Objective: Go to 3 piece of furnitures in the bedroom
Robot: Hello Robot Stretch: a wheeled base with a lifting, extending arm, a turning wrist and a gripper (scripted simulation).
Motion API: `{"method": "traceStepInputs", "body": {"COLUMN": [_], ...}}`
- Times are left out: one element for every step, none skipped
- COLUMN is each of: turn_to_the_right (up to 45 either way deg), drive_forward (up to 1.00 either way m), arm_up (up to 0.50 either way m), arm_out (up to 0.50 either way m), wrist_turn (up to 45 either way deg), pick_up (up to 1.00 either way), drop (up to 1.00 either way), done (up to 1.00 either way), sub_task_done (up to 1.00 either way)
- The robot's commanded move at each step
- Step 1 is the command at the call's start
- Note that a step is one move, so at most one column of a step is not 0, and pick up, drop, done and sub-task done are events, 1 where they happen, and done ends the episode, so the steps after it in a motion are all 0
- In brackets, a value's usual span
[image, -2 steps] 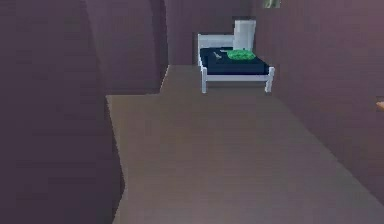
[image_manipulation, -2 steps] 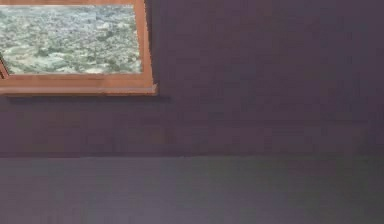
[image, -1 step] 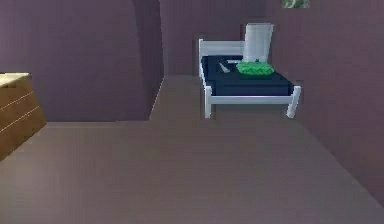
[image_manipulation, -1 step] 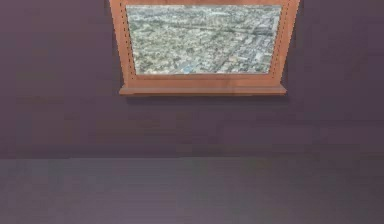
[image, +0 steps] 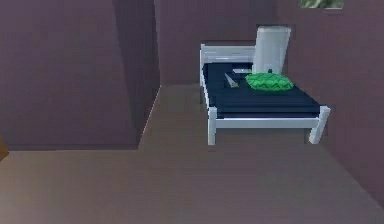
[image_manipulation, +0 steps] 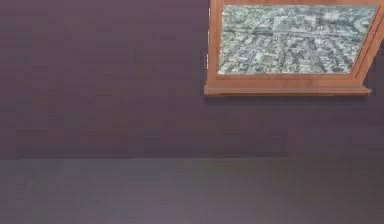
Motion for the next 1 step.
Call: {"method": "traceStepInputs", "body": {"turn_to_the_right": [-39.0], "drive_forward": [0.00], "arm_up": [0.00], "arm_out": [0.00], "wrist_turn": [0.0], "pick_up": [0.00], "drop": [0.00], "done": [0.00], "sub_task_done": [0.00]}}
